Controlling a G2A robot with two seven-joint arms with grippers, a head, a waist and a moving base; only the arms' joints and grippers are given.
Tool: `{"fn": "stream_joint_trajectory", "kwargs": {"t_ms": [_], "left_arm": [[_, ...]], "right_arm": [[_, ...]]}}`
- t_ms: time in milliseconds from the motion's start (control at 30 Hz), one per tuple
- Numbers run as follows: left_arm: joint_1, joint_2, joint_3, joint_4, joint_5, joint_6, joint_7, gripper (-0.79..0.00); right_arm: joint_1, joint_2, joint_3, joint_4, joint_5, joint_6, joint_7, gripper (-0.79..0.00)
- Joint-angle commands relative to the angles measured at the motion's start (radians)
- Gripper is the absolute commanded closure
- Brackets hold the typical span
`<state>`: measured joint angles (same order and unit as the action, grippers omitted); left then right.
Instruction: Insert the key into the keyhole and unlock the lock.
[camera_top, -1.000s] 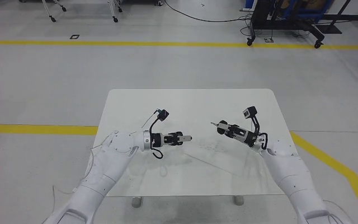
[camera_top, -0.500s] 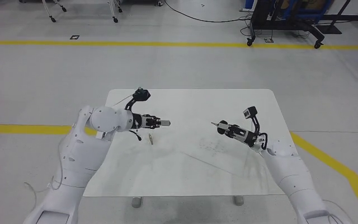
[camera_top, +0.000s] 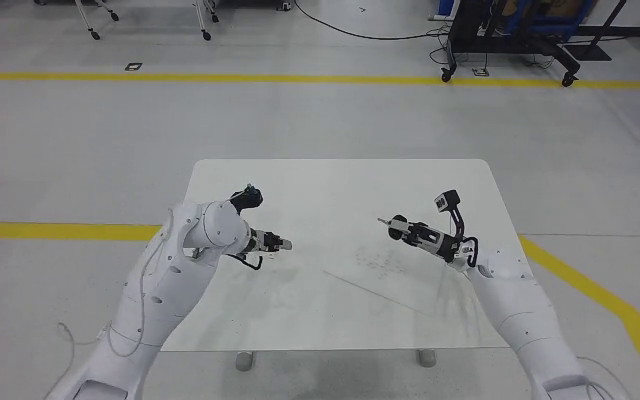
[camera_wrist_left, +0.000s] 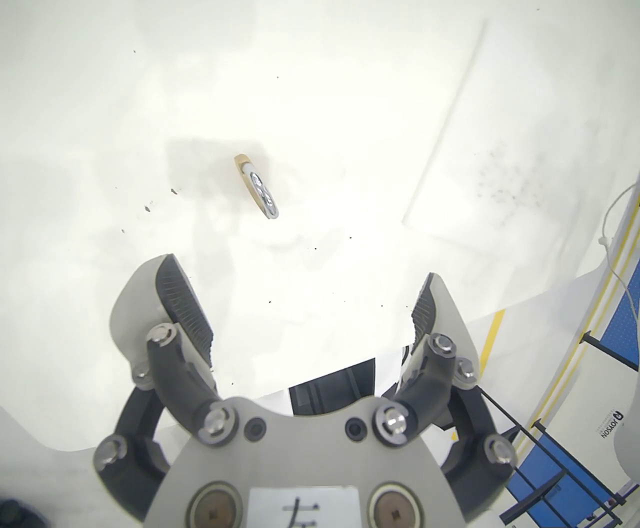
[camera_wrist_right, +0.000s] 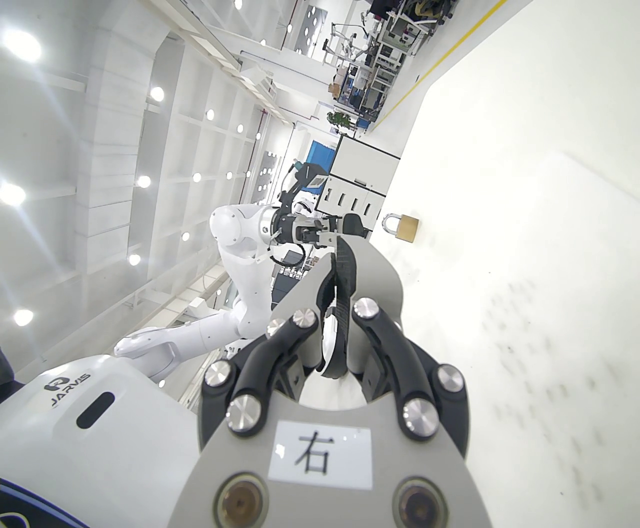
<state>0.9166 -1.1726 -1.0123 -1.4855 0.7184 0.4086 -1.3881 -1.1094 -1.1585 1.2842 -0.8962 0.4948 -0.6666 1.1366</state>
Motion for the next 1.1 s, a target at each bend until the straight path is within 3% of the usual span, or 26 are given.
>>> {"fn": "stream_joint_trajectory", "kwargs": {"t_ms": [0,33,133,267,333,467,833,900,967,1067], "left_arm": [[-0.025,-0.006,0.017,0.035,-0.006,0.007,0.005,-0.73],[-0.036,-0.009,0.03,0.06,0.007,0.011,0.01,-0.65],[-0.064,-0.021,0.068,0.127,0.02,0.02,0.029,-0.57],[-0.1,-0.039,0.116,0.201,0.004,-0.002,0.025,-0.545],[-0.116,-0.046,0.136,0.228,0.005,-0.011,0.028,-0.465],[-0.145,-0.059,0.164,0.263,0.007,-0.005,0.029,-0.385],[-0.209,-0.09,0.217,0.359,0.022,-0.013,0.06,-0.336],[-0.218,-0.098,0.234,0.37,0.022,-0.031,0.065,-0.249],[-0.226,-0.107,0.247,0.374,0.011,-0.036,0.065,-0.012],[-0.238,-0.115,0.26,0.386,0.018,-0.031,0.057,0.0]], "right_arm": [[0.0,0.0,0.0,0.0,0.0,0.0,0.0,0.0],[0.0,0.0,0.0,0.0,0.0,0.0,0.0,0.0],[0.0,0.0,0.0,0.0,0.0,0.0,0.0,0.0],[0.0,0.0,0.0,0.0,0.0,0.0,0.0,0.0],[0.0,0.0,0.0,0.0,0.0,0.0,0.0,0.0],[0.0,0.0,0.0,0.0,0.0,0.0,0.0,0.0],[0.0,0.0,0.0,0.0,0.0,0.0,0.0,0.0],[0.0,0.0,0.0,0.0,0.0,0.0,0.0,0.0],[0.0,0.0,0.0,0.0,0.0,0.0,0.0,0.0],[0.0,0.0,0.0,0.0,0.0,0.0,0.0,0.0]]}}
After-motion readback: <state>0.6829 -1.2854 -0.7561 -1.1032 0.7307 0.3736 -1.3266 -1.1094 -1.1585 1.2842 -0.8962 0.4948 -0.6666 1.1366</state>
